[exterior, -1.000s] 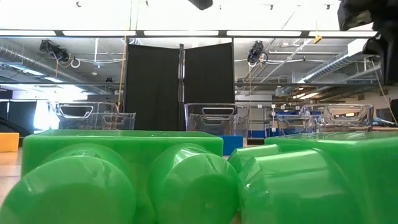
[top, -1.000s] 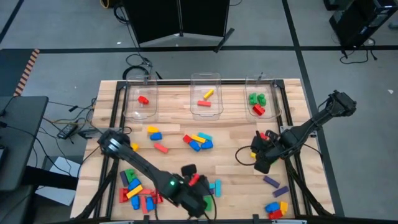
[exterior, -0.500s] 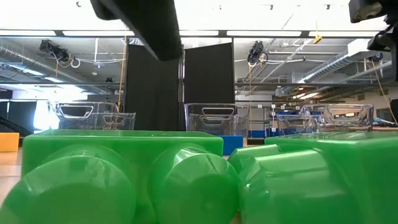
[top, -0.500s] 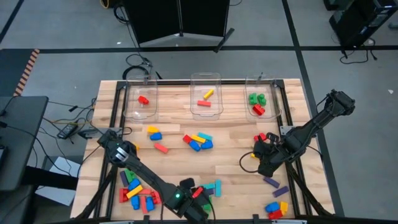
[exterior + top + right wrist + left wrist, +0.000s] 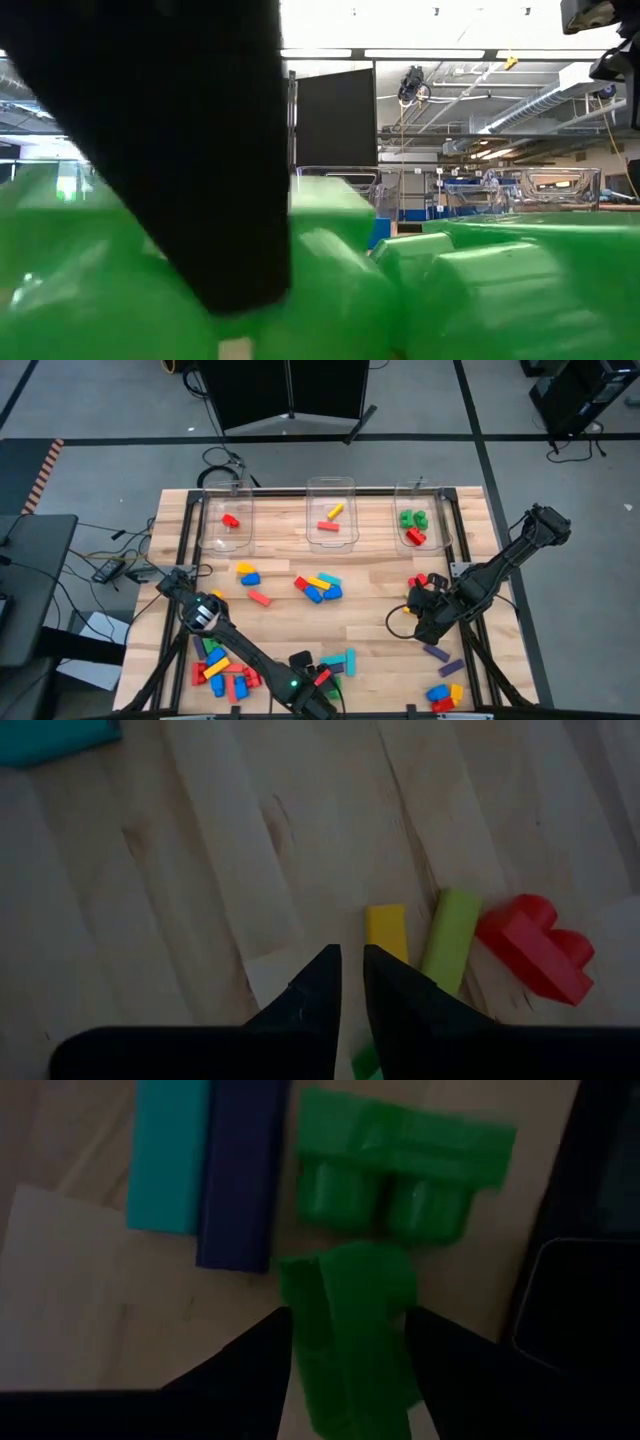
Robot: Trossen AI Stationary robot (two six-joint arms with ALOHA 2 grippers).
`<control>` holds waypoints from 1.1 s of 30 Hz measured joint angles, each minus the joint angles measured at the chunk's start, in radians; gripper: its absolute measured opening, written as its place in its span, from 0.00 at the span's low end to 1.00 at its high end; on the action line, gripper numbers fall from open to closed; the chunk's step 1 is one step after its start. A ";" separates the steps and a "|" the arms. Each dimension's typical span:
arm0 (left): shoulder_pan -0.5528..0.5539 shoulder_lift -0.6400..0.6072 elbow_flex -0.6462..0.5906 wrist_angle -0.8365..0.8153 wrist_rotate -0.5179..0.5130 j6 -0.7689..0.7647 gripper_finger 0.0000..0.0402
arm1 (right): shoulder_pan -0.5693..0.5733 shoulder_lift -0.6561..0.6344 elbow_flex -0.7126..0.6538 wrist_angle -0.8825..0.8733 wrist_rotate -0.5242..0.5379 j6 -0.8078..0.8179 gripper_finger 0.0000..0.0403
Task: Sort blocks by size
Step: Put the green 2 stud game piece into the right transparent bin
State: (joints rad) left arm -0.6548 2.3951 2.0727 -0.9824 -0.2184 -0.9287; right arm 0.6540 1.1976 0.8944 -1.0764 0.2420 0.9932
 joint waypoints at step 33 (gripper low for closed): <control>0.000 -0.017 -0.002 -0.025 0.040 0.038 0.04 | 0.000 0.000 0.000 0.010 0.019 -0.002 0.15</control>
State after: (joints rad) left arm -0.6548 2.3778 2.0708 -1.0070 -0.1780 -0.8906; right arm 0.6537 1.1976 0.8944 -1.0668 0.2615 0.9916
